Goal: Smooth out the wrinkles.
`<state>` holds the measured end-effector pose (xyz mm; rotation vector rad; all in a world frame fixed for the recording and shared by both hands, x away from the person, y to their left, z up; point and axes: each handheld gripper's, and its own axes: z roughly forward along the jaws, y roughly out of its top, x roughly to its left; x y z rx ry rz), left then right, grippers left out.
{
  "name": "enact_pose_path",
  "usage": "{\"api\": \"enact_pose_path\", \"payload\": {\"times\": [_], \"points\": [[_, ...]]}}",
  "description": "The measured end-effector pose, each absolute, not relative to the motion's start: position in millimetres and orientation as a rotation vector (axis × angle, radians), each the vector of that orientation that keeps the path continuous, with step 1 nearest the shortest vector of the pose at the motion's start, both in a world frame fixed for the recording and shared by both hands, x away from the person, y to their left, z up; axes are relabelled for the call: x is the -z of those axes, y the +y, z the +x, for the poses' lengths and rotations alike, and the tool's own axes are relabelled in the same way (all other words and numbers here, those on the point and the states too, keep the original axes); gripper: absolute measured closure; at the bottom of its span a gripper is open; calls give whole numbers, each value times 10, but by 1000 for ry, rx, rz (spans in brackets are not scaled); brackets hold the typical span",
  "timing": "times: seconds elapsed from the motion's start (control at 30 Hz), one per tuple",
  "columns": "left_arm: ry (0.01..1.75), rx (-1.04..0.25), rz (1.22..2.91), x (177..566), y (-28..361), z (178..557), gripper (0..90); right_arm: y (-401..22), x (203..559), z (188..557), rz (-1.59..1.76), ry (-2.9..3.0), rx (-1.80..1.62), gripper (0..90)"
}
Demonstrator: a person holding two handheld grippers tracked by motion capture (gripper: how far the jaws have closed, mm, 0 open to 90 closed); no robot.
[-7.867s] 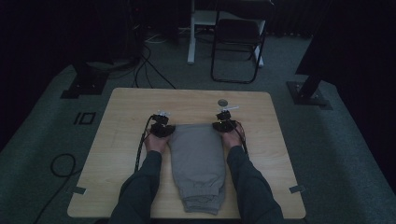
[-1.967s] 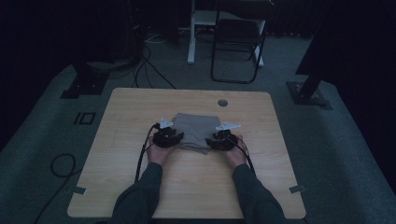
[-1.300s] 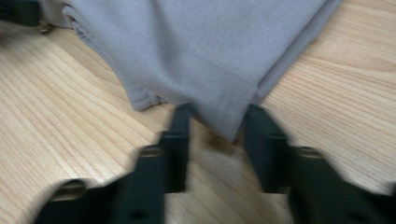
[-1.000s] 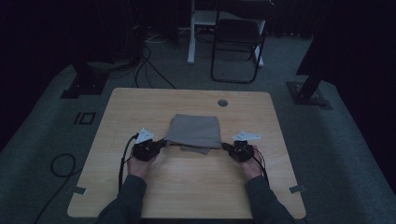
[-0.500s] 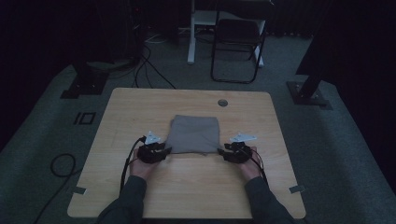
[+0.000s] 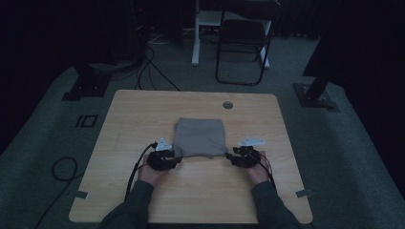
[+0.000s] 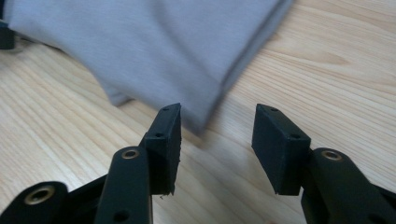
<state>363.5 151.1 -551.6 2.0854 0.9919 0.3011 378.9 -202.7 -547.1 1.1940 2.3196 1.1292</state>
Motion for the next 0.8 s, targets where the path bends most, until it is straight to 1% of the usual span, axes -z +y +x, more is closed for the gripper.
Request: {"api": "enact_pose_path", "payload": {"times": [0.13, 0.17, 0.23, 0.47, 0.63, 0.8], "points": [[997, -333, 2071, 5468, 1601, 3602, 534, -2115, 5466, 3790, 1209, 2303, -1129, 519], [1026, -375, 2041, 5441, 1722, 3607, 534, -2149, 5465, 3792, 1211, 2296, -1130, 517], [1069, -407, 2020, 5440, 1820, 3637, 530, -2240, 5473, 3810, 1225, 2276, -1122, 508], [1200, -484, 1968, 5494, 2090, 3744, 532, -2349, 5525, 3846, 1270, 2248, -1092, 502], [1275, -512, 1937, 5516, 2227, 3781, 534, -2402, 5537, 3861, 1287, 2232, -1085, 500], [1324, -499, 1905, 5545, 2316, 3812, 535, -2470, 5537, 3876, 1308, 2215, -1087, 500]]}}
